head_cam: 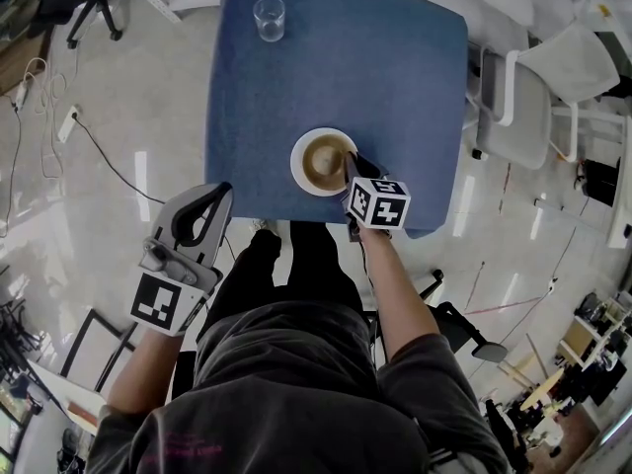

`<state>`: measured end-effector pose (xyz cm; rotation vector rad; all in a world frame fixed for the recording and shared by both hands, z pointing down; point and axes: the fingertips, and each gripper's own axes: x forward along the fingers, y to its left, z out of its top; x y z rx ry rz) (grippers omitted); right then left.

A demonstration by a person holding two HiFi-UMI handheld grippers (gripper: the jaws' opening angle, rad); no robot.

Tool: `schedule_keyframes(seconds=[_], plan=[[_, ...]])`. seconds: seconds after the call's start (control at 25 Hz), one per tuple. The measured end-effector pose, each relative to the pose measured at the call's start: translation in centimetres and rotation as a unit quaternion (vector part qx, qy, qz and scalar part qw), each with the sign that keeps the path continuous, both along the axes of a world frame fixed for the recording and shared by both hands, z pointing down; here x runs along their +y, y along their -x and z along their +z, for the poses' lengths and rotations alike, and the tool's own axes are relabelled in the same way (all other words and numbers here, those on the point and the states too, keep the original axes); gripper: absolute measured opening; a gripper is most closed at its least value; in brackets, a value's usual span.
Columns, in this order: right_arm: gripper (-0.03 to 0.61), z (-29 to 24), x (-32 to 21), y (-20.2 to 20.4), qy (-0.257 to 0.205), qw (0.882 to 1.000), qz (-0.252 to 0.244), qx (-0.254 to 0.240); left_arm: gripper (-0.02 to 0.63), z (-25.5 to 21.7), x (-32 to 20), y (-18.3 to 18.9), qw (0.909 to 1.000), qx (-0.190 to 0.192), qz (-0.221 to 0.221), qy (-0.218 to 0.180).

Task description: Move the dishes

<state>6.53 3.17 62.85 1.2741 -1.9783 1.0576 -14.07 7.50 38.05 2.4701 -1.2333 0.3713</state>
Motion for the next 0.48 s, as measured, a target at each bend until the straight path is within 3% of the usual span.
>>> schedule_keyframes(seconds=[0.48], plan=[[0.018, 0.72, 0.22, 0.20, -0.010, 1.000, -0.013, 0.013, 0.002, -0.30, -0.86, -0.06, 0.9999, 0.009, 0.007, -0.013]])
